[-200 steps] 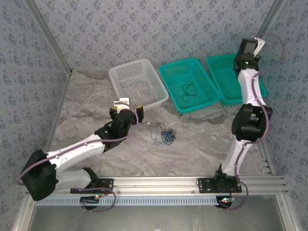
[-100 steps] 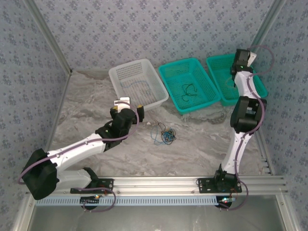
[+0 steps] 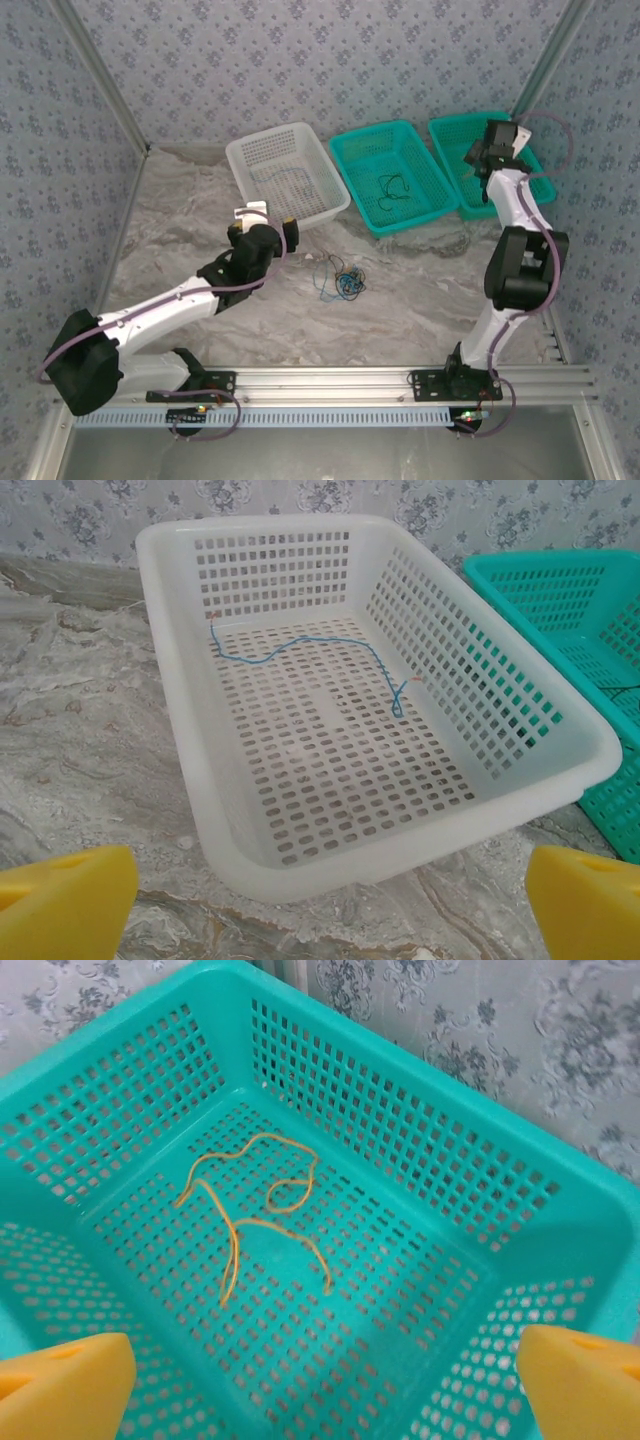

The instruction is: Untangle the cables

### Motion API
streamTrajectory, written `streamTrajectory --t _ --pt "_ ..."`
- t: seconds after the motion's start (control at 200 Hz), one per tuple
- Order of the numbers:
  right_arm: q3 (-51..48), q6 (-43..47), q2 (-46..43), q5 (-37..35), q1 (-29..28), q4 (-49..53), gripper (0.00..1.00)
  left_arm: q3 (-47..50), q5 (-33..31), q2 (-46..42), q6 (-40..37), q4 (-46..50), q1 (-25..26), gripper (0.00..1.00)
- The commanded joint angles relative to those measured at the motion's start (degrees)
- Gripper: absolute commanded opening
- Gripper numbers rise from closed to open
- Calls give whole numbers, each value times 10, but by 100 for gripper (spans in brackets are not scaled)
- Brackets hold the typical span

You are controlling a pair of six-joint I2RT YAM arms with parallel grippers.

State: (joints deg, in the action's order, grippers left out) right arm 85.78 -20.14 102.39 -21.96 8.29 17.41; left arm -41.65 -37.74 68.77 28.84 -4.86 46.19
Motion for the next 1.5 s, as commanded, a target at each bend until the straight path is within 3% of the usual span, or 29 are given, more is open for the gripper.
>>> streamTrajectory --t 0.0,0.405,0.625,0.969,1.104,1.274,1.499 --pt "-54 -40 -51 32 -15 -15 100 -3 9 -1 16 -10 -9 99" --pt "-192 -66 -219 141 -82 38 99 11 47 4 44 -20 -17 99" --pt "-275 -48 -310 212 -140 3 98 -9 81 27 45 -15 -18 99" --pt "-391 -106 -459 184 -218 -7 100 -26 106 49 38 0 -18 100" --pt "-447 -155 -510 170 -230 -17 100 -46 168 74 22 9 -18 99" --pt "-506 -180 -584 96 -246 -26 100 -71 250 112 21 28 -15 99" --pt "-496 -164 -601 78 -246 27 100 -93 353 149 -7 54 12 99"
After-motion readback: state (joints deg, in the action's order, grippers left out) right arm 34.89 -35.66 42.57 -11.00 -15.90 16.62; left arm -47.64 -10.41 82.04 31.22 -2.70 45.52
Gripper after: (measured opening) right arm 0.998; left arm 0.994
